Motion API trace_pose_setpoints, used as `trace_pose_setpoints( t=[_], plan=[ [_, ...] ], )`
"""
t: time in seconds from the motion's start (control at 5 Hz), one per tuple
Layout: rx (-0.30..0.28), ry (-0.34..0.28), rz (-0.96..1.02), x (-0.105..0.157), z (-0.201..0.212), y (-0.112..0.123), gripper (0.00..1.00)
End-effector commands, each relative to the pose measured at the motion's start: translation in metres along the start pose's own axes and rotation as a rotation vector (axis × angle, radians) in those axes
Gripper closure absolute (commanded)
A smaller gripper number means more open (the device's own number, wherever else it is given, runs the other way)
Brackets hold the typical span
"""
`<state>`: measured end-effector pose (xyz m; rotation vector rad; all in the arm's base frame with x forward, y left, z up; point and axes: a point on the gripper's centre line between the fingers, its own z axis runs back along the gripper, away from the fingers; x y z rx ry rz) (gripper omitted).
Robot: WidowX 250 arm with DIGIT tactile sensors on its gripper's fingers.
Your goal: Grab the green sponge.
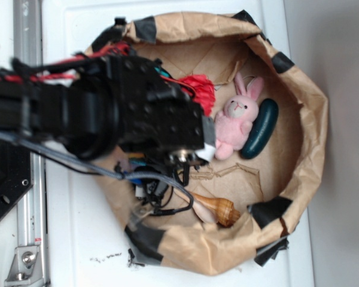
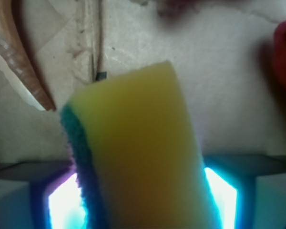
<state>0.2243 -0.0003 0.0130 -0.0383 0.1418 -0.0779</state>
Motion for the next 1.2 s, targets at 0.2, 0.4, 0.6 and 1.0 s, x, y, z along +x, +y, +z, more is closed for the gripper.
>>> trace_pose_setpoints(
  t=[0.2, 0.4, 0.6, 1.0],
  plan=[
    [-0.018, -0.172, -0.037, 0.024, 0.109, -0.001, 1.0],
    [-0.005, -0.255, 0.015, 0.028, 0.162, 0.01, 1.0],
    [0.018, -0.31, 0.094, 0.02, 0.171, 0.01, 1.0],
    [0.054, -0.362, 0.223, 0.002, 0.168, 0.003, 1.0]
  ],
)
